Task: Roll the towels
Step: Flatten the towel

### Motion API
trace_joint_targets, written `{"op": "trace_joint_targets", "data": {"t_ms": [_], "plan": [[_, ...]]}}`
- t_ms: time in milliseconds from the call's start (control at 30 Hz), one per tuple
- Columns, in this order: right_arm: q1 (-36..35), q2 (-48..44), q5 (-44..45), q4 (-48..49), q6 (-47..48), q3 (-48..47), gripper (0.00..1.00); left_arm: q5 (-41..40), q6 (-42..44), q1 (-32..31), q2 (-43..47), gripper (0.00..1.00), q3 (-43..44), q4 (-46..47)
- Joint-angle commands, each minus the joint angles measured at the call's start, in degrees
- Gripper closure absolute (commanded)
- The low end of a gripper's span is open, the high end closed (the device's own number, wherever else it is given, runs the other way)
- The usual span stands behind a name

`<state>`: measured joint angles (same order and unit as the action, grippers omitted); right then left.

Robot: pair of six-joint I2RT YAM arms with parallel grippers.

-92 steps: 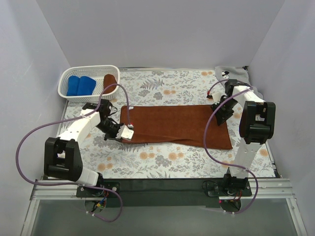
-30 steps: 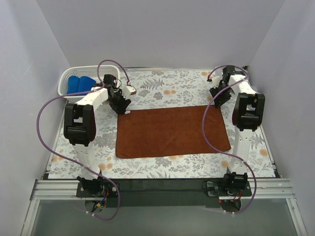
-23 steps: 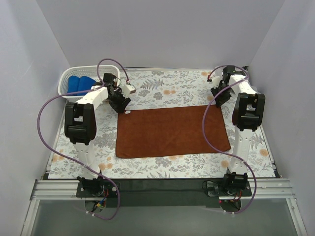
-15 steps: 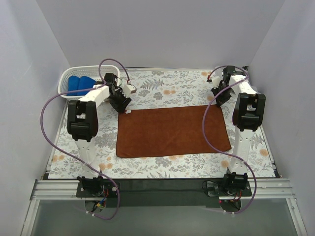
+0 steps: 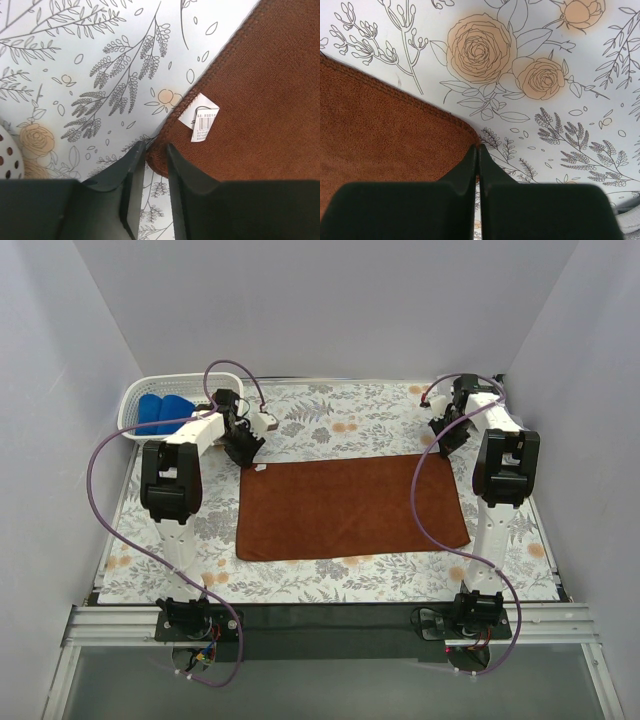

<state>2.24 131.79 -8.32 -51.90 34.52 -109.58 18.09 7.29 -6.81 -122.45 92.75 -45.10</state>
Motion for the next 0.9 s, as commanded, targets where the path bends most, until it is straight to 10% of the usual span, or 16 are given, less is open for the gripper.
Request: {"op": "trace_joint_targets", "data": {"t_ms": [0, 267, 567, 867], "plan": [[0.8, -1.3, 0.8, -0.8, 1.0, 2.2, 0.99, 1.8, 1.6, 0.5, 0.5, 0.80, 0.0, -1.5], [2.1, -3.1, 1.0, -0.7, 2.2, 4.7, 0.99, 4.5, 2.4, 0.5, -1.9, 1.00, 3.1, -2.3], [3.6, -2.5, 0.9, -1.1, 2.4, -2.1, 0.99, 3.5, 2.6, 0.5, -7.5, 1.00, 17.7, -4.5], [3.6, -8.9, 0.0, -1.0, 4.9, 0.9, 0.99, 6.2, 6.3, 1.4, 0.0, 1.00, 10.2, -1.0]]}}
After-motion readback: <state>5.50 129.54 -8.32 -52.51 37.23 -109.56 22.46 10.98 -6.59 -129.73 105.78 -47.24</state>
